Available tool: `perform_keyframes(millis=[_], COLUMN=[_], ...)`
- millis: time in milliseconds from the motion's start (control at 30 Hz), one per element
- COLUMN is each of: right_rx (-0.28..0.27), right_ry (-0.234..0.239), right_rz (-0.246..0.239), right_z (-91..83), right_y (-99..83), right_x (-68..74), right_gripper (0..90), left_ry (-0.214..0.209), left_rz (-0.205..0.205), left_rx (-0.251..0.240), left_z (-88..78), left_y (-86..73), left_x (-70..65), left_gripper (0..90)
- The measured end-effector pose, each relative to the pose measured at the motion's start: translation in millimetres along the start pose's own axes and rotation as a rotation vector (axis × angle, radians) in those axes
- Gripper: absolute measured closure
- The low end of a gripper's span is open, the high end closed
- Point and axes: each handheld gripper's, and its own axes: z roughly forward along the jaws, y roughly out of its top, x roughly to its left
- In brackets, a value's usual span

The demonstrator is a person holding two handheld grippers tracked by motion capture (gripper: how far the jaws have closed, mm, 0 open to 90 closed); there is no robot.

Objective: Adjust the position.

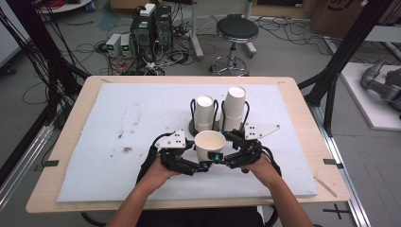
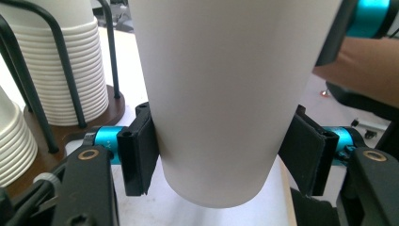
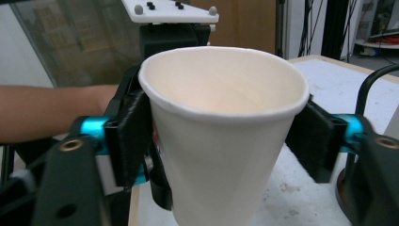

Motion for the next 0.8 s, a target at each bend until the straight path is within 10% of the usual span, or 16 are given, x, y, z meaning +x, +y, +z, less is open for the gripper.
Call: perform_keyframes(millis=[467,800], right_rx=[0.018,0.021], right_ry=[0.019,-0.051], right_rz=[-0.046,-0.073], right_z=[4.8,-4.3], right_y=[-0.4,0.8], right_x=[3.0,-3.0], right_gripper=[32.6,35.5], left_ry=[-0.018,0.087], left_rz=[0.005,-0.030], left_rx=[-0.013,-0.005], left_z=[2.8,-13.6], left_y=[-0.7,-10.0], left_x=[-2.0,3.9], left_gripper=[34.5,23.8])
